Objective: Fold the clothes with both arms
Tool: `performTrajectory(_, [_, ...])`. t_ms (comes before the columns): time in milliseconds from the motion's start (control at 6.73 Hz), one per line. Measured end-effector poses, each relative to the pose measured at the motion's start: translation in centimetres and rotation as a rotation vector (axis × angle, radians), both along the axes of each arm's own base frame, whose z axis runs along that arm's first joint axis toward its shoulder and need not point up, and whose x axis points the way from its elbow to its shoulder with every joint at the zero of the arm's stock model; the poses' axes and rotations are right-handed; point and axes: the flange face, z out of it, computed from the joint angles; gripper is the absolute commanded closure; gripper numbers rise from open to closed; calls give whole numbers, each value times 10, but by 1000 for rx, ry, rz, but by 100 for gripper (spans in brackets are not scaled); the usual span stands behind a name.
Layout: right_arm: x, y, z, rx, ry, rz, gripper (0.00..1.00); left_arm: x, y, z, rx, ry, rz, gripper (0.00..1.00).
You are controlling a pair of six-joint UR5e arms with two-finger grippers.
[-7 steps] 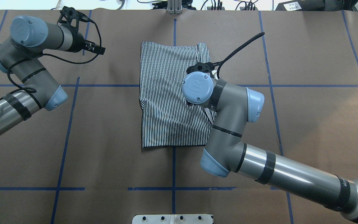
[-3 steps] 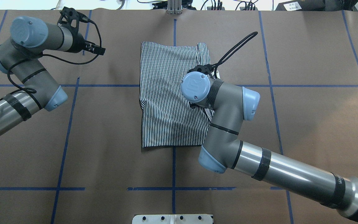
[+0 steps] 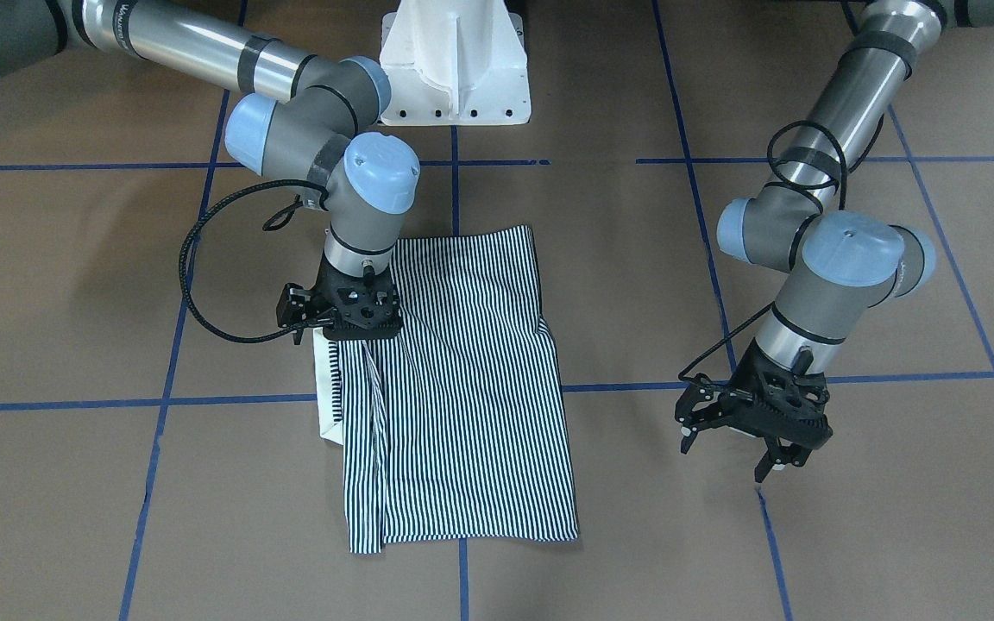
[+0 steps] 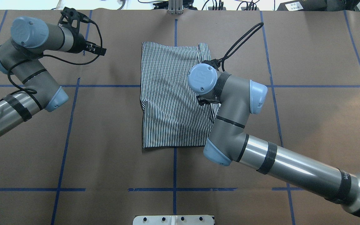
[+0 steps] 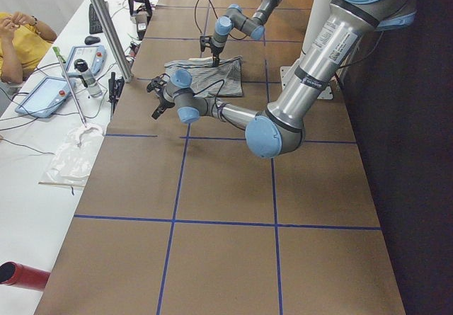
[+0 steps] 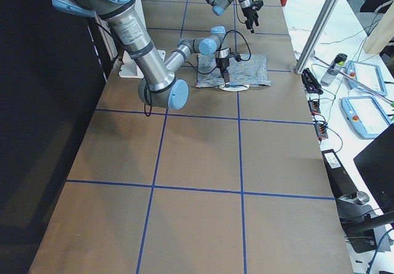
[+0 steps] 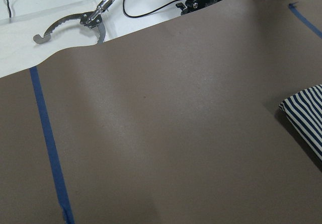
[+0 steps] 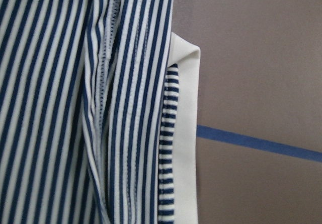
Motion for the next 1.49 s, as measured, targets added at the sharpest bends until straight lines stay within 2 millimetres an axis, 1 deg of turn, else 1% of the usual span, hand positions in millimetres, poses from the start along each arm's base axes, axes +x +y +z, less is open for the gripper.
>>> performTrajectory(149, [17,-9,7,-13,25,-18,1,0,0,0,0,0,0,0])
performTrajectory(446, [63,-15,42,-15,70,-60,1,1,1,-1,0,1,1,0])
performTrajectory(594, [85,-17,55,-6,83,-78,1,2,1,-1,0,1,2,0])
performTrajectory(743, [99,-23,58,3,84,-86,1,2,1,-2,0,1,3,0])
performTrajectory(891, [105,-29,50,16,55,-81,1,2,1,-3,3,2,3,0])
performTrajectory(1040, [100,-36,39,28,-1,-65,1,1,1,-4,7,5,3,0])
performTrajectory(1188, [83,-50,28,27,-64,-27,1,1,1,-5,11,8,2,0])
performTrajectory(1485, [35,-86,-8,-12,-142,52,1,-1,3,-12,22,15,0,0])
